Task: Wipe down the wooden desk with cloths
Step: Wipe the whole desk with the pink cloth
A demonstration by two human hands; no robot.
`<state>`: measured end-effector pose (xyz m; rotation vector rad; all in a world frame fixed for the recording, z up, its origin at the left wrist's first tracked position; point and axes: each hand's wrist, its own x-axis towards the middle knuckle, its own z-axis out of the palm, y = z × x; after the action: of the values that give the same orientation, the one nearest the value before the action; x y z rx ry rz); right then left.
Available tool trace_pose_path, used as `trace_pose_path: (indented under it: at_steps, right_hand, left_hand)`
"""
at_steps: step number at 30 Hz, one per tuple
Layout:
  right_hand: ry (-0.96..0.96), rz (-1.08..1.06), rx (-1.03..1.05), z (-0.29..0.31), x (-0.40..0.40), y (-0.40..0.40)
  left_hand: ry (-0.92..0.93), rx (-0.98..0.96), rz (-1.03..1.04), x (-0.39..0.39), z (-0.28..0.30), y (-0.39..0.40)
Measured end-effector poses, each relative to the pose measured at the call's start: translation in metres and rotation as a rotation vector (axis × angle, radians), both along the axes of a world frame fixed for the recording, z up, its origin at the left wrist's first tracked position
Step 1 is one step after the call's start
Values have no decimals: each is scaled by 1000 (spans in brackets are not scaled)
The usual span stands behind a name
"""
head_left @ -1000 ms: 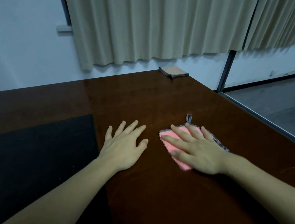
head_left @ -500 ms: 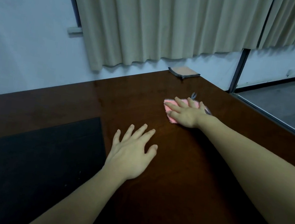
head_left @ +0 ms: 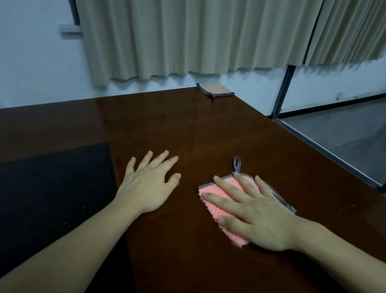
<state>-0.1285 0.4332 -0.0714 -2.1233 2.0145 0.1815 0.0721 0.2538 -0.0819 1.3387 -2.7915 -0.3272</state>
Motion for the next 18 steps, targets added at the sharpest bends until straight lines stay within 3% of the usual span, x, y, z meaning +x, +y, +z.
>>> trace_pose_path:
  at_steps: [11, 18]
  right_hand:
    - [18, -325, -27, -1, -50, -114]
    - [31, -237, 8, 2, -28, -73]
  left_hand:
    - [31, -9, -6, 2, 2, 3]
    - [-5, -71, -38, -1, 8, 9]
